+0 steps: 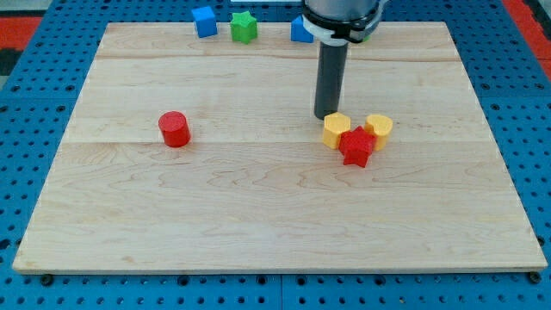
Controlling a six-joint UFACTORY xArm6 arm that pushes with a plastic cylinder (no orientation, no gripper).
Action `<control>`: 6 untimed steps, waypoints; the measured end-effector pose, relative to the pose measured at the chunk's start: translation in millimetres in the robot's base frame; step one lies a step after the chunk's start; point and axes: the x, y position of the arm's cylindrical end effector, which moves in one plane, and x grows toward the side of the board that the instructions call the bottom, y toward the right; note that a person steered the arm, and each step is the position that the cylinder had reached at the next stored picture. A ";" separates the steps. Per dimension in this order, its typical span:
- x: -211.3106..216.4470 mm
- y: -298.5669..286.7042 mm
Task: Push the yellow heart into the red star
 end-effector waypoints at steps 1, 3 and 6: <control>-3.2 3.7; 10.2 81.9; 72.4 91.1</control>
